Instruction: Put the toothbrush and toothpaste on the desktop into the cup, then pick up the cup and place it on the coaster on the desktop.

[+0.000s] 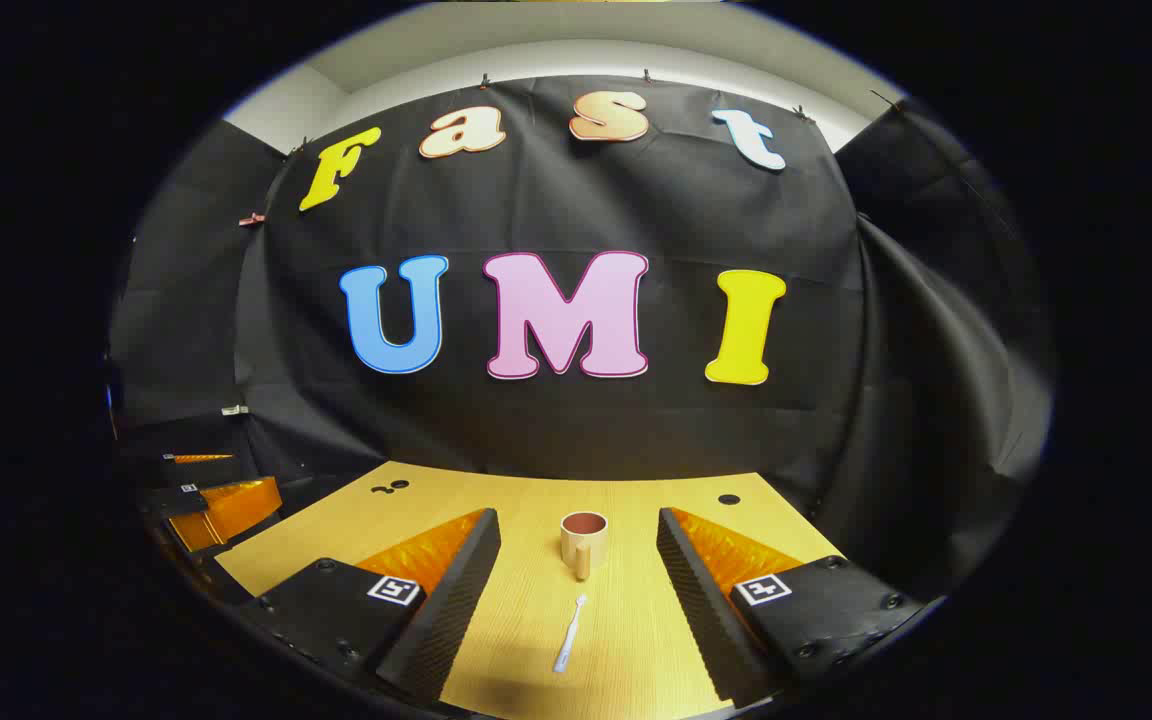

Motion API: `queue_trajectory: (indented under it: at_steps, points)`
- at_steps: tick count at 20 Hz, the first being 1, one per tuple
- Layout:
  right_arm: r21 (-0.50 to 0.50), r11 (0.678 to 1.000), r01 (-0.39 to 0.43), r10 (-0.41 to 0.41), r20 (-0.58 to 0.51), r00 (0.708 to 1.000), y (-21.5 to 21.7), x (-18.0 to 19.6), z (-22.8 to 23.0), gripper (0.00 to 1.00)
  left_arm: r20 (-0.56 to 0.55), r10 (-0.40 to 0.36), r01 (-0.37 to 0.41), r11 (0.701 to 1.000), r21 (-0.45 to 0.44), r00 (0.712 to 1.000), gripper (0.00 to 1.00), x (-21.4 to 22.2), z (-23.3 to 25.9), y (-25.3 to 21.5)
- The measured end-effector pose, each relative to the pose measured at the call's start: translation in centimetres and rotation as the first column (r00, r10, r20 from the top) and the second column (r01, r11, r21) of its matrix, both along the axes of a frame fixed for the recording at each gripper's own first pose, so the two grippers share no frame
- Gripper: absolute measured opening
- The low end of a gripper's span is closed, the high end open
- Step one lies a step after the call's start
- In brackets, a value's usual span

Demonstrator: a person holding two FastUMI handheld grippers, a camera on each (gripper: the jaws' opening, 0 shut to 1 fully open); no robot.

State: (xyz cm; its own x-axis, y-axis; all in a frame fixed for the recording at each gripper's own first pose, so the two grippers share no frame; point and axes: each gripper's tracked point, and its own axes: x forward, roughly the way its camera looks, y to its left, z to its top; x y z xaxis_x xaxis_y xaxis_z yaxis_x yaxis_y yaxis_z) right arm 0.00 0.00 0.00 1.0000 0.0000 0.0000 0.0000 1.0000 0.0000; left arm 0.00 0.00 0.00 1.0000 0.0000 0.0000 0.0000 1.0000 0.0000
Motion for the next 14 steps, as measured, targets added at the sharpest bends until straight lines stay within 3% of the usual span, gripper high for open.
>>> queue_trajectory:
  at_steps: [14]
  points:
    - [0.019,0.999,-0.033,0.034,-0.033,0.999,0.9,2.7,-1.2,0.97,-0.032,0.004,-0.003,1.000,0.025,0.999,0.99,1.8,-0.8,0.1]
